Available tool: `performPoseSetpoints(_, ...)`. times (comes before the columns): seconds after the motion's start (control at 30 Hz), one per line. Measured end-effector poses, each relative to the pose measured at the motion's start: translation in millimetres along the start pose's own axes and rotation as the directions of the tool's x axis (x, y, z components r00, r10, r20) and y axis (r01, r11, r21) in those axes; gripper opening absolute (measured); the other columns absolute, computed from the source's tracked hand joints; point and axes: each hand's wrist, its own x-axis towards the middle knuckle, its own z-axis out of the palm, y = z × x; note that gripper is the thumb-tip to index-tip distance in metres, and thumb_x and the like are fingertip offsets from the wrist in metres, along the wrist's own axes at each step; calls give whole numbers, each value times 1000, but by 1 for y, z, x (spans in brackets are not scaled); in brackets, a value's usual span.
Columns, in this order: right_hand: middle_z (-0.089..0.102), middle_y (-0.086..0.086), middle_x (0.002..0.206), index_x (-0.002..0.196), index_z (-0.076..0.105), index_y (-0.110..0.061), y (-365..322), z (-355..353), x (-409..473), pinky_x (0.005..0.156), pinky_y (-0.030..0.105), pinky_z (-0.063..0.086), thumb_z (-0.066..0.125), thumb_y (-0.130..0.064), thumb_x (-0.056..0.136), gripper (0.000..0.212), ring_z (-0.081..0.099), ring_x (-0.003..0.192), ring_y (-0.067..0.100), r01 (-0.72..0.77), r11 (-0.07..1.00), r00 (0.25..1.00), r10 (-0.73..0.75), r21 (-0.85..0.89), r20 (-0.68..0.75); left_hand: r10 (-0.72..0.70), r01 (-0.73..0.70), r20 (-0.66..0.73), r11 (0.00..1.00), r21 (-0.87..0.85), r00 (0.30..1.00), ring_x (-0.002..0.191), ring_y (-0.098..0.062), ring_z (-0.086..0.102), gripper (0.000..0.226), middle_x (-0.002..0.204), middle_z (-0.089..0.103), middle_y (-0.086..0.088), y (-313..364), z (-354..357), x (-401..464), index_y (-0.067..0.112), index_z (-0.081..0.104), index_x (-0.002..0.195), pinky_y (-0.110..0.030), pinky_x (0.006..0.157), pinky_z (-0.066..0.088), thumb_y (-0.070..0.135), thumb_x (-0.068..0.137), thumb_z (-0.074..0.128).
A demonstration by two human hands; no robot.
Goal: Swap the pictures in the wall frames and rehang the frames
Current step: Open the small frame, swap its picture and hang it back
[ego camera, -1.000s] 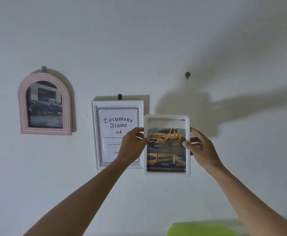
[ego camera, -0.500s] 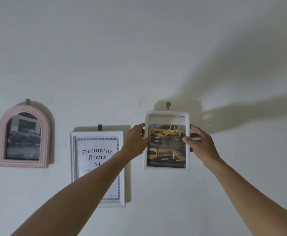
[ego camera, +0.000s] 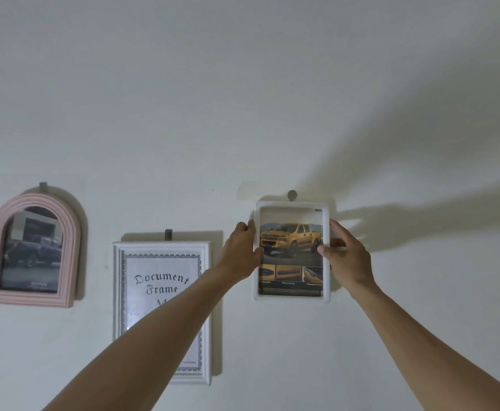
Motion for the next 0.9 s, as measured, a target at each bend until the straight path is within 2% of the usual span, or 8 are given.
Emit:
performPoseSetpoints(0.1, 64, -1, 104, 145, 48, -34, 7, 5, 4, 68, 5, 43, 70, -15, 91, 61, 59, 85, 8, 19, 999, 999, -21, -49, -38, -2, 2, -14, 999, 33, 1000, 89, -27, 57, 44, 103, 45, -5, 1, 5, 0, 9, 43, 131, -37, 79, 51, 18, 91, 59)
performPoseSetpoints(0.17, 63, 3, 102, 146, 47, -35, 10, 9, 4, 78, 21, 54, 69, -17, 92, 61, 63, 87, 17, 35, 995, 996, -42, -90, -79, -15, 16, -19, 997, 78, 1000, 84, -29, 58, 46, 108, 45, -9, 4, 7, -1, 8, 38, 133, -35, 71, 49, 17, 92, 57)
performPoseSetpoints(0.23, 62, 4, 98, 146, 46, -36, 12, 13, 2, 75, 36, 53, 67, -22, 94, 58, 62, 91, 24, 51, 976, 989, -79, -212, -123, -35, 39, -33, 992, 122, 999, 73, -28, 53, 48, 113, 43, -11, 7, 10, -2, 6, 34, 136, -33, 62, 42, 13, 93, 55)
performPoseSetpoints(0.33, 67, 5, 96, 145, 47, -34, 14, 12, 0, 66, 35, 43, 65, -28, 94, 54, 56, 99, 30, 75, 932, 984, -127, -354, -125, -66, 72, -52, 988, 135, 996, 68, -28, 46, 52, 118, 43, -12, 8, 13, -3, 6, 29, 140, -33, 60, 36, 9, 94, 53)
performPoseSetpoints(0.47, 61, 6, 100, 149, 41, -33, 16, 11, 3, 71, 32, 38, 63, -30, 96, 58, 58, 95, 27, 67, 931, 992, -102, -357, -79, -28, 37, -55, 985, 171, 998, 77, -30, 54, 67, 124, 42, -13, 5, 16, -6, 5, 15, 152, -34, 61, 39, 14, 96, 52)
performPoseSetpoints(0.6, 60, 7, 101, 149, 43, -27, 23, 13, 4, 74, 30, 40, 64, -29, 96, 56, 58, 93, 25, 91, 942, 991, -117, -324, -64, 12, -1, -62, 986, 167, 998, 75, -26, 50, 79, 120, 42, -13, 3, 18, -10, 7, 0, 155, -33, 60, 40, 17, 96, 52)
performPoseSetpoints(0.73, 59, 4, 96, 142, 50, -25, 28, 13, 5, 73, 30, 44, 65, -31, 95, 49, 60, 85, 24, 116, 939, 987, -145, -323, -66, 24, -14, -58, 988, 153, 998, 74, -24, 48, 81, 122, 41, -14, 3, 19, -12, 6, -1, 155, -32, 61, 38, 17, 95, 53)
performPoseSetpoints(0.9, 63, 3, 99, 132, 55, -22, 28, 11, 5, 78, 39, 55, 67, -34, 93, 43, 63, 88, 24, 106, 942, 987, -140, -318, -84, 8, 0, -59, 991, 131, 998, 84, -30, 56, 80, 125, 41, -14, 2, 21, -12, 6, 1, 155, -35, 65, 46, 18, 95, 53)
